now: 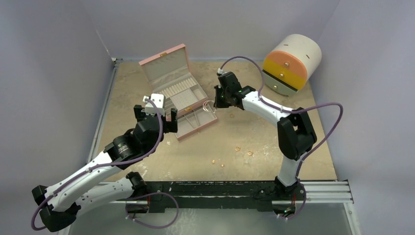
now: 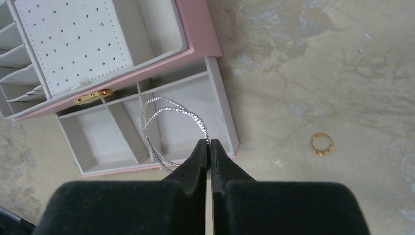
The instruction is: Organize the mixed jewelry
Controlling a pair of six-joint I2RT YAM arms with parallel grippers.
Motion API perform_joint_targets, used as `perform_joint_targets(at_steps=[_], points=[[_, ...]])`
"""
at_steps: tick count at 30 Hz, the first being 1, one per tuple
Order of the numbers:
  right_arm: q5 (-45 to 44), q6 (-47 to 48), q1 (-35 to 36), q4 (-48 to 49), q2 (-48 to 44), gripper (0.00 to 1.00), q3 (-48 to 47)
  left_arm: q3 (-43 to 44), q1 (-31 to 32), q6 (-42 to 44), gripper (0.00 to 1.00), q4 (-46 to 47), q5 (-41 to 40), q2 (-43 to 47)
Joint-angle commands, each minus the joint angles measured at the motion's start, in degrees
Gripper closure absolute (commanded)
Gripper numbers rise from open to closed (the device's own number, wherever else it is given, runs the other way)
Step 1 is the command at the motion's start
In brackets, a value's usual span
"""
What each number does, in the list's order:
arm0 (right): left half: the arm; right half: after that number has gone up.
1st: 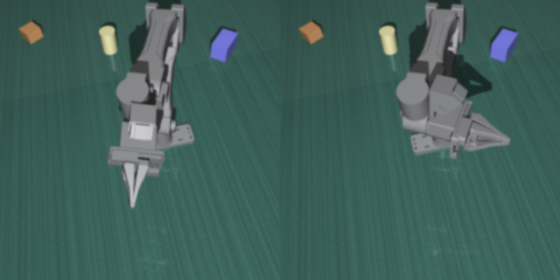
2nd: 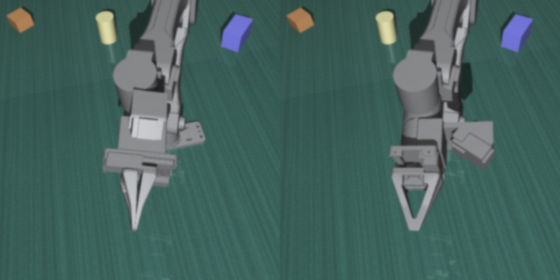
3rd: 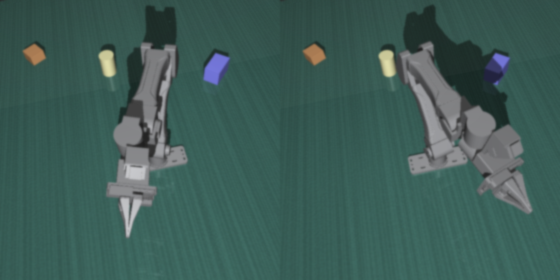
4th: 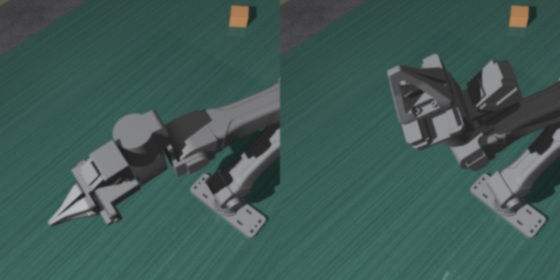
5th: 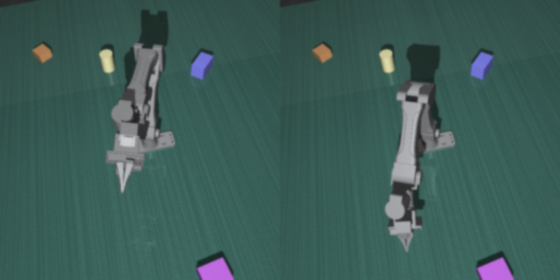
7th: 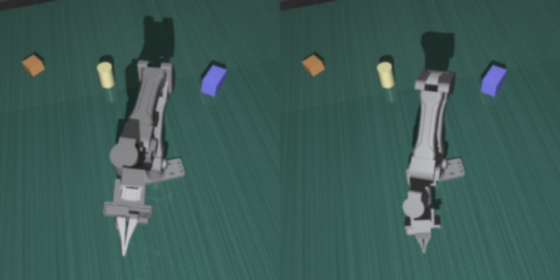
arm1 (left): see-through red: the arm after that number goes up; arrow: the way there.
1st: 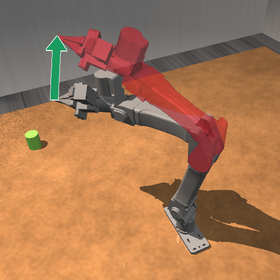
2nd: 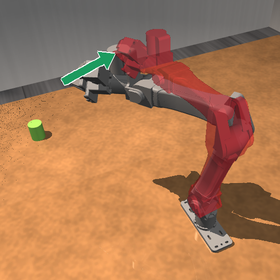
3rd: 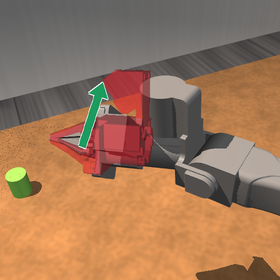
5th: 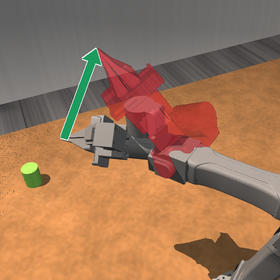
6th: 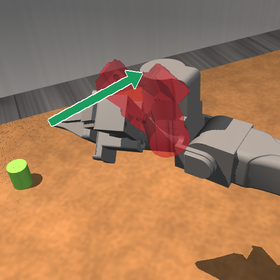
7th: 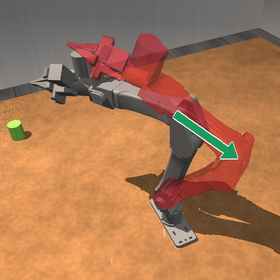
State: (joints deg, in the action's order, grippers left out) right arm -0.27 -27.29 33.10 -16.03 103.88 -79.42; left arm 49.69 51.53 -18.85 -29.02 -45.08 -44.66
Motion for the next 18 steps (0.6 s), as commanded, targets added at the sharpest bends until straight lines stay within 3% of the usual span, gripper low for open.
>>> perform_joint_targets(at_steps=[1, 18], points=[[2.91, 4.59, 0.97, 0.86, 2.61, 1.00, -4.07, 0.05, 0.39, 0.56, 0.02, 2.07, -2.74, -0.86], [4.64, 3.50, 1.39, 2.15, 10.27, 1.00, -7.59, 0.02, 0.33, 1.54, 0.03, 2.25, -2.12, -1.98]])
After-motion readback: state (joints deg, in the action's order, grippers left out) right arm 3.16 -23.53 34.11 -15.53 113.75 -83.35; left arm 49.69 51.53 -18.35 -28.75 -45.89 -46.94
